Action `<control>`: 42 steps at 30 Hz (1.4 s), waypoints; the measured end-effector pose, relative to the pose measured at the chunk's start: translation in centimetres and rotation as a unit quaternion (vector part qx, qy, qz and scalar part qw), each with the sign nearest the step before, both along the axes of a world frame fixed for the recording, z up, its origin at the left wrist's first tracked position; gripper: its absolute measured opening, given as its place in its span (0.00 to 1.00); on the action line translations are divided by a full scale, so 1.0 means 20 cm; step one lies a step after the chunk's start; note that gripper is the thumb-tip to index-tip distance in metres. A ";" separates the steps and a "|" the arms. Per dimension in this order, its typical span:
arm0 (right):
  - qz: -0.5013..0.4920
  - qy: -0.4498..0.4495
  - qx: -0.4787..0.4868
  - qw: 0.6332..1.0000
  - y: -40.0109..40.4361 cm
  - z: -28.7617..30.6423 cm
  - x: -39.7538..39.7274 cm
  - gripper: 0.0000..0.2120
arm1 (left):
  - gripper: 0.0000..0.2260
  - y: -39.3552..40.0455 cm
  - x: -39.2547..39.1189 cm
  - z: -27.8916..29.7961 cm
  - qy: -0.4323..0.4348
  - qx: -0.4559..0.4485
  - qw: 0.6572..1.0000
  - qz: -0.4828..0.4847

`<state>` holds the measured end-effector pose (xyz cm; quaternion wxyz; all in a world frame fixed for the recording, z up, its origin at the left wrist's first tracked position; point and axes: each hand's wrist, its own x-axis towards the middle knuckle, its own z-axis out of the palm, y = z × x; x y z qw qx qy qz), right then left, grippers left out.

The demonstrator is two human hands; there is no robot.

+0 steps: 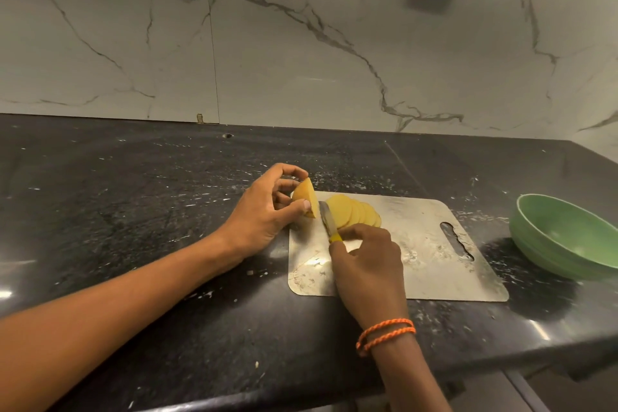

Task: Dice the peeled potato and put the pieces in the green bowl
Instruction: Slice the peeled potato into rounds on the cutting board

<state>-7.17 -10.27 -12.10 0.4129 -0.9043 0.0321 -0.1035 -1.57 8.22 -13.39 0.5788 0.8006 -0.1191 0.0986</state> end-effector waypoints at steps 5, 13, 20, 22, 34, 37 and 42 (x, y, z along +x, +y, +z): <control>0.012 -0.040 -0.043 0.998 0.03 0.00 -0.02 0.13 | 0.22 -0.03 -0.02 0.00 -0.064 0.098 0.993 0.014; 0.035 -0.071 -0.099 0.992 0.07 0.00 -0.05 0.15 | 0.21 -0.02 -0.02 0.00 -0.055 0.094 0.994 0.015; 0.035 -0.091 -0.113 0.989 0.05 0.04 -0.03 0.15 | 0.16 -0.01 -0.02 0.00 -0.027 0.062 0.997 0.037; 0.017 -0.126 -0.119 0.985 0.05 0.05 -0.03 0.15 | 0.15 -0.01 -0.02 0.00 -0.015 0.050 0.998 0.038; 0.036 -0.170 -0.177 0.969 0.10 0.08 -0.07 0.13 | 0.16 -0.02 -0.02 0.01 -0.008 0.035 0.998 0.044; 0.038 -0.175 -0.187 0.966 0.11 0.08 -0.07 0.13 | 0.16 -0.02 -0.02 0.01 -0.010 0.040 0.998 0.049; 0.069 -0.144 -0.190 0.969 0.09 0.07 -0.07 0.14 | 0.16 -0.02 -0.01 0.01 -0.019 0.051 0.997 0.047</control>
